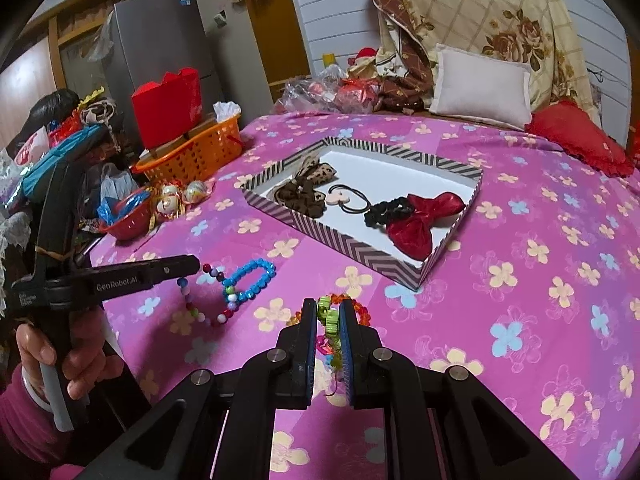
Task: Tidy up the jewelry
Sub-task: 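Grasp the multicolor bead bracelet with the left gripper while the right grasps the green flower bracelet, then carry both bracelets over the white tray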
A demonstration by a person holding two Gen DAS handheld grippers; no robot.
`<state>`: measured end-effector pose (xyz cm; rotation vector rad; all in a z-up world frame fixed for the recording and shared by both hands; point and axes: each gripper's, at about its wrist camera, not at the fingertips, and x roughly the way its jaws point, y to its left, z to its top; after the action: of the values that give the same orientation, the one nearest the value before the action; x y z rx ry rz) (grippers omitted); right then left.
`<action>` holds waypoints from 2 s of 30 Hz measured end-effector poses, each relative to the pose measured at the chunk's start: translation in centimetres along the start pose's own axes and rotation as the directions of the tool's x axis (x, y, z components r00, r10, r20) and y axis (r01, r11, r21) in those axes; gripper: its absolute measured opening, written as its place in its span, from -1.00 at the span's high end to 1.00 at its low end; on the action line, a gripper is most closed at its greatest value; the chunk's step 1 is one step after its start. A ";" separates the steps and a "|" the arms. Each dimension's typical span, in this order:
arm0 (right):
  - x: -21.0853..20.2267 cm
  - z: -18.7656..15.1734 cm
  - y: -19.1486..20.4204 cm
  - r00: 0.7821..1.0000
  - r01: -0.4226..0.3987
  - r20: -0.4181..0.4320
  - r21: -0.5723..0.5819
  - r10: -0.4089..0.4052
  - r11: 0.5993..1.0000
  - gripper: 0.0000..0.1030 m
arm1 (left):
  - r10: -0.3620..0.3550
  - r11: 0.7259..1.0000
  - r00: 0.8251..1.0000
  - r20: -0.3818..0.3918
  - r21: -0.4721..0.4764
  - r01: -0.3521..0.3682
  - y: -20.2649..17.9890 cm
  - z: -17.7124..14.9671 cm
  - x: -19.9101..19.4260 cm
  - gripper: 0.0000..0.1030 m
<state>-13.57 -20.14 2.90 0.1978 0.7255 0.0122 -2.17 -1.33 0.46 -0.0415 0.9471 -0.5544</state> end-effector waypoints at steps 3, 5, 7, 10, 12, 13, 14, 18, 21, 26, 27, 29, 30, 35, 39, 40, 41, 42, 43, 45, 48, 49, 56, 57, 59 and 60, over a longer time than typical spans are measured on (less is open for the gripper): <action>-0.2 0.2 -0.1 1.000 0.002 0.004 0.002 -0.002 1.000 0.80 | 0.006 1.000 1.000 0.008 0.003 -0.006 -0.2 0.1 -0.4 0.81; -0.3 0.3 -0.1 1.000 0.003 0.005 0.001 -0.003 1.000 0.80 | 0.013 1.000 1.000 0.014 0.006 -0.013 -0.3 0.2 -0.5 0.81; -0.4 0.2 -0.1 1.000 0.004 0.006 0.002 -0.004 1.000 0.80 | 0.018 1.000 1.000 0.016 0.005 -0.018 -0.4 0.2 -0.7 0.82; -0.5 0.3 -0.1 1.000 0.005 0.008 0.000 -0.005 1.000 0.80 | 0.022 1.000 1.000 0.015 0.002 -0.023 -0.4 0.3 -0.7 0.82; -0.5 0.4 -0.1 1.000 0.005 0.007 -0.001 -0.005 1.000 0.80 | 0.026 1.000 1.000 0.017 0.003 -0.026 -0.5 0.3 -0.8 0.81; -0.6 0.4 -0.1 1.000 0.005 0.008 -0.001 -0.005 1.000 0.80 | 0.030 1.000 0.999 0.018 0.005 -0.030 -0.6 0.3 -0.8 0.81; -0.6 0.5 -0.1 1.000 0.006 0.008 -0.003 -0.006 1.000 0.80 | 0.033 0.999 0.999 0.020 0.006 -0.034 -0.6 0.4 -0.8 0.82; -0.7 0.8 -0.1 1.000 0.006 0.009 -0.006 -0.006 1.000 0.80 | 0.050 0.999 0.998 0.025 0.016 -0.050 -1.0 0.6 -0.9 0.81; -0.7 0.9 0.0 1.000 0.007 0.008 -0.009 -0.007 1.000 0.80 | 0.061 0.998 0.998 0.028 0.022 -0.062 -1.2 0.6 -1.0 0.81; -0.5 1.3 0.1 1.000 0.006 0.005 -0.015 -0.006 1.000 0.80 | 0.068 0.997 0.997 0.026 0.026 -0.069 -1.3 0.8 -0.8 0.82; -0.4 1.3 0.1 1.000 0.006 0.005 -0.015 -0.006 1.000 0.80 | 0.070 0.997 0.997 0.026 0.028 -0.071 -1.4 0.8 -0.8 0.82; -0.4 1.3 0.1 1.000 0.005 0.005 -0.014 -0.005 1.000 0.80 | 0.072 0.997 0.997 0.026 0.031 -0.073 -1.5 0.8 -0.8 0.82; -0.5 1.3 0.1 1.000 0.006 0.005 -0.014 -0.006 1.000 0.80 | 0.073 0.997 0.997 0.027 0.032 -0.074 -1.5 0.9 -0.7 0.81; -0.3 1.7 0.3 1.000 0.004 0.004 -0.019 -0.004 1.000 0.80 | 0.075 0.997 0.997 0.026 0.035 -0.076 -1.7 1.0 -0.6 0.81; 0.0 2.1 0.3 1.000 0.005 0.002 -0.028 -0.005 1.000 0.80 | 0.076 0.996 0.997 0.027 0.039 -0.077 -1.9 1.3 -0.5 0.81; 0.1 2.3 0.3 1.000 0.005 0.003 -0.031 -0.005 0.999 0.80 | 0.074 0.996 0.997 0.027 0.041 -0.075 -2.0 1.5 -0.5 0.81; 0.1 2.4 0.3 1.000 0.005 0.003 -0.033 -0.005 0.999 0.80 | 0.072 0.997 0.997 0.025 0.041 -0.073 -2.0 1.7 -0.4 0.82; 0.2 2.6 0.3 1.000 0.005 0.003 -0.034 -0.005 0.999 0.80 | 0.068 0.997 0.997 0.024 0.041 -0.069 -2.1 1.9 -0.4 0.82; 0.3 2.7 0.2 1.000 0.005 0.004 -0.034 -0.005 0.999 0.80 | 0.064 0.997 0.998 0.023 0.042 -0.065 -2.2 2.2 -0.4 0.82; 0.5 3.1 0.1 1.000 0.004 0.004 -0.035 -0.004 0.999 0.80 | 0.057 0.997 0.998 0.023 0.043 -0.058 -2.4 2.8 -0.4 0.81; 0.9 3.9 -0.2 1.000 0.001 0.005 -0.034 -0.001 0.999 0.80 | 0.043 0.998 0.999 0.020 0.046 -0.044 -2.7 3.8 -0.3 0.82; 0.9 4.1 -0.2 1.000 0.000 0.006 -0.034 0.000 0.999 0.80 | 0.040 0.998 0.999 0.018 0.047 -0.041 -2.8 4.1 -0.2 0.82; 1.7 7.3 -0.6 1.000 0.003 0.025 -0.049 -0.002 0.999 0.80 | 0.033 0.998 0.999 0.010 0.048 -0.034 -3.8 7.0 0.9 0.82; 1.8 7.8 -0.7 1.000 0.004 0.029 -0.050 -0.003 0.999 0.80 | 0.034 0.998 0.999 0.014 0.050 -0.034 -4.0 7.5 1.0 0.82; 2.2 8.9 -0.8 0.999 0.004 0.036 -0.050 -0.002 0.999 0.80 | 0.029 0.998 0.999 0.018 0.055 -0.030 -4.5 8.6 1.3 0.82; 2.5 9.4 -0.9 0.999 0.002 0.039 -0.048 0.000 0.999 0.80 | 0.027 0.998 0.999 0.020 0.059 -0.028 -4.8 9.1 1.4 0.82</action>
<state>-5.59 -22.44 7.96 0.1513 0.6856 0.0247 3.47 -7.96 6.08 0.0191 0.9108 -0.5552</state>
